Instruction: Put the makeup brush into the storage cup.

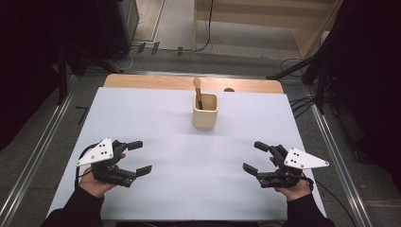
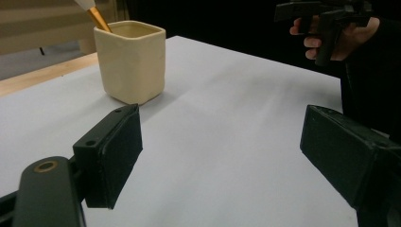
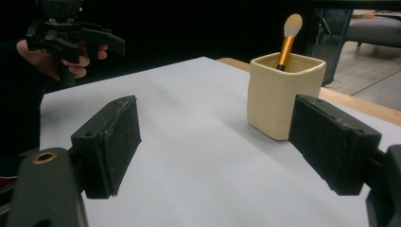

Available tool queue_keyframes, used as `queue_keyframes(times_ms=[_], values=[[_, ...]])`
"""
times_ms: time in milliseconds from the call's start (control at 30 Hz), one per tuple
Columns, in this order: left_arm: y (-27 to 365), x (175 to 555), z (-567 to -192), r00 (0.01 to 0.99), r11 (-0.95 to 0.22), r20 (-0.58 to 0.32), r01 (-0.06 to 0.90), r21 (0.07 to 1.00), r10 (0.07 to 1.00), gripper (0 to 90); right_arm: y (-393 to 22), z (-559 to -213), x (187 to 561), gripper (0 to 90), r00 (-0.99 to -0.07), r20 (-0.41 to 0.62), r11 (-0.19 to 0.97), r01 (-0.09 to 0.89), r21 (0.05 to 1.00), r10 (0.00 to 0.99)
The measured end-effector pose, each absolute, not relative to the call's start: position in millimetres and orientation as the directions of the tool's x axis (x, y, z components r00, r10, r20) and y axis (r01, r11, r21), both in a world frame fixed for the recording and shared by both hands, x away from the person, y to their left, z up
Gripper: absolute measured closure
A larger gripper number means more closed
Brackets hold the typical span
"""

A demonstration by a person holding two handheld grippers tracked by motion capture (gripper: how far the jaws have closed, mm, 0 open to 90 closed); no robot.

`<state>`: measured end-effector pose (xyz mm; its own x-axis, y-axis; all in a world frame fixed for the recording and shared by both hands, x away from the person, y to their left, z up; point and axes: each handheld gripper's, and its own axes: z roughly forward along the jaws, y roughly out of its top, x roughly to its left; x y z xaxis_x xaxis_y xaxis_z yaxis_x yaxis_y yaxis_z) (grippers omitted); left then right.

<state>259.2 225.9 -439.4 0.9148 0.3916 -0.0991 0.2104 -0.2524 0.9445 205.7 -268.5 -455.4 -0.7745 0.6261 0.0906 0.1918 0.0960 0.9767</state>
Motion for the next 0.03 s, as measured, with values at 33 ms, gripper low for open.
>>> queue_keyframes(times_ms=[33], values=[[226.0, 259.3, -439.5, 0.915, -0.251, -0.101, 0.211, 0.945, 0.392, 14.3, -268.6, -455.3, 205.8, 18.3, -0.773, 0.092, 0.094, 0.192, 0.977, 0.627]])
